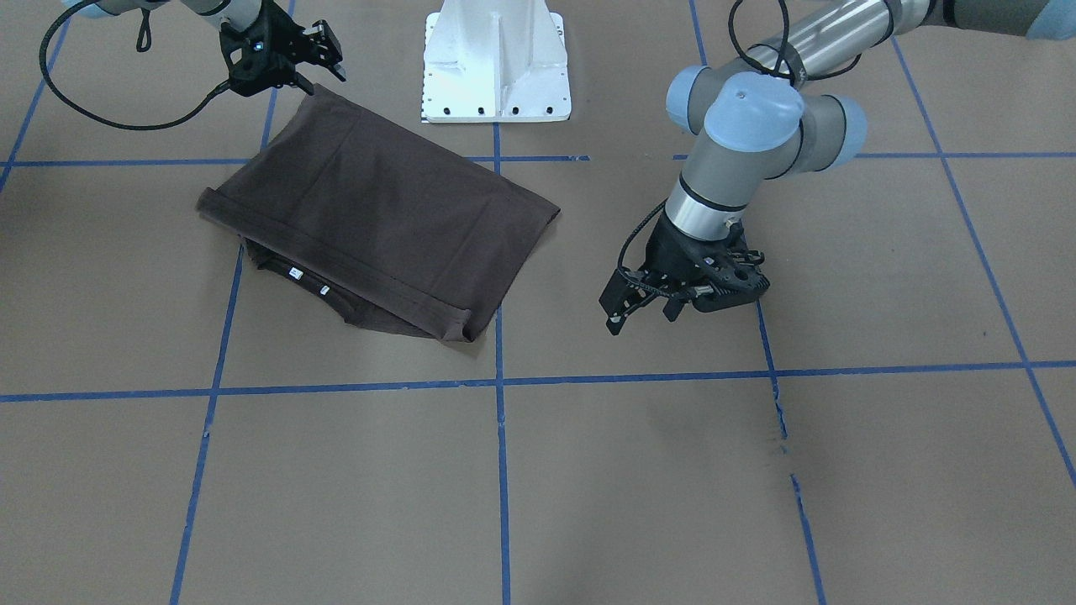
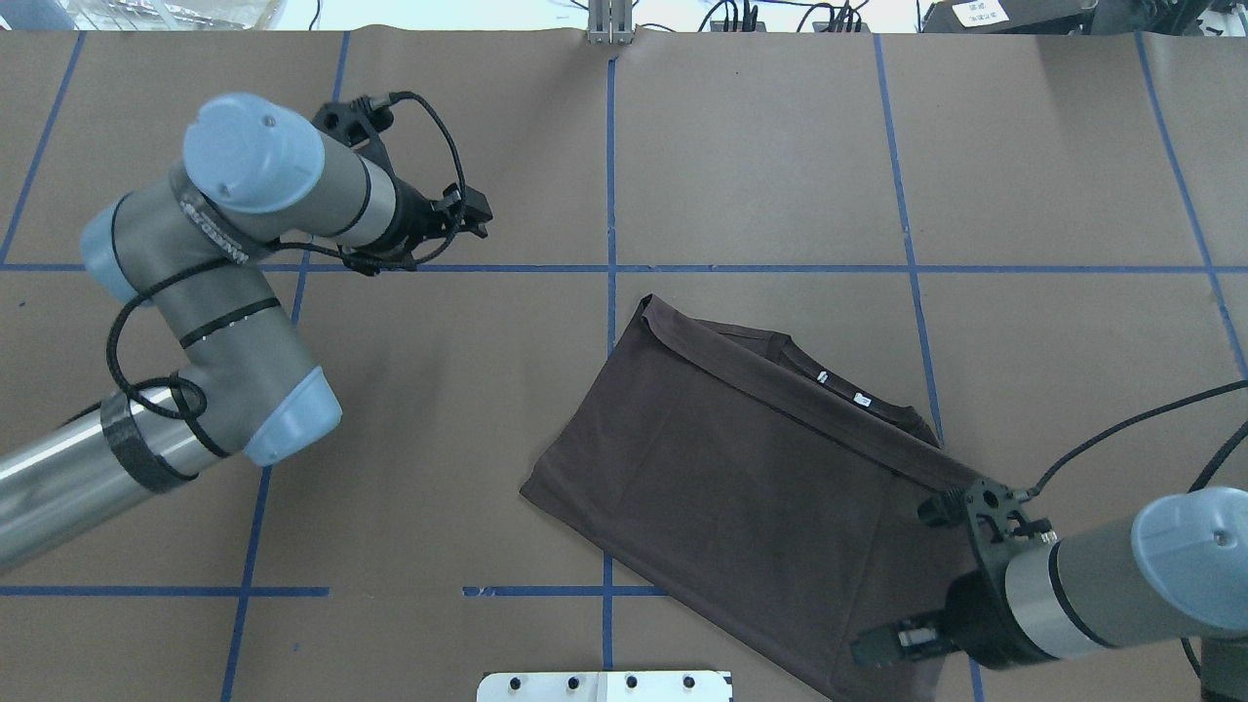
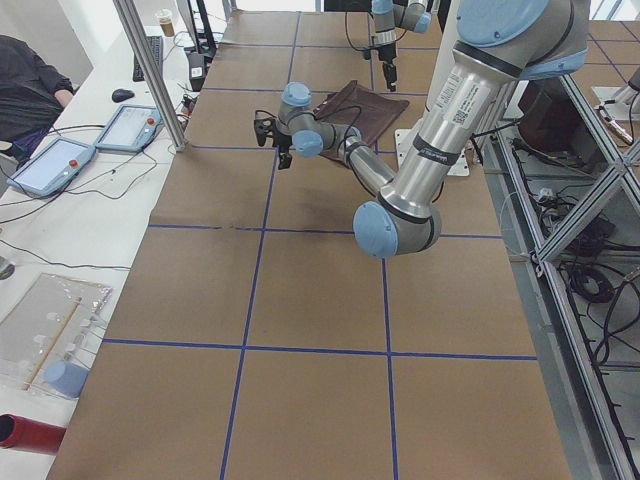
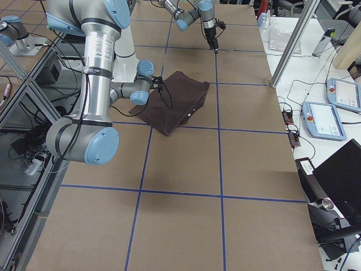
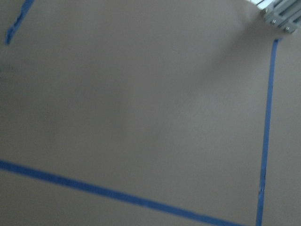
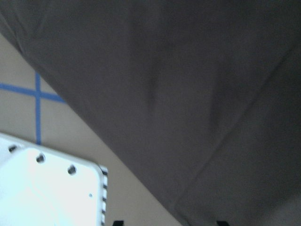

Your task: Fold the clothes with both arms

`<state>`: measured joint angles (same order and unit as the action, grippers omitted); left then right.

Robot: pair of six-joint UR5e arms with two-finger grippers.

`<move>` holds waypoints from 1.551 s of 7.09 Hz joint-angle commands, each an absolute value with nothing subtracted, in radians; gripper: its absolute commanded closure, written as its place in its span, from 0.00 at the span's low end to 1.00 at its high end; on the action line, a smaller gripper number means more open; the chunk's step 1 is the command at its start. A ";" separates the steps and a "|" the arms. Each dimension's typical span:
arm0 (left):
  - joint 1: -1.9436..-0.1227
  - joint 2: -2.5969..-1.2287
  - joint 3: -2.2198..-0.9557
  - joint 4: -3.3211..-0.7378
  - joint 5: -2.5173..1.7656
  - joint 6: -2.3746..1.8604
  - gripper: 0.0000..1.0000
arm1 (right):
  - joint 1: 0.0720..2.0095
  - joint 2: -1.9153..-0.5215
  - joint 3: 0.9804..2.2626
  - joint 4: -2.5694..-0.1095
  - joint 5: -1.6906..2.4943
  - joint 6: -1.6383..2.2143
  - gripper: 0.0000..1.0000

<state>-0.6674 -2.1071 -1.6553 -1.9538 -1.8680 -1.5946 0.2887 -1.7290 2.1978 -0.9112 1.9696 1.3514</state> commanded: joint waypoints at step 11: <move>-0.319 -2.149 -1.730 -1.675 -1.735 -2.003 0.22 | 0.494 -1.611 2.141 -0.908 1.928 1.351 0.00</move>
<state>-0.3192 -2.1414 -1.7407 -1.6768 -1.7399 -2.0026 0.4915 -1.6107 2.1433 -0.9081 1.9266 1.3514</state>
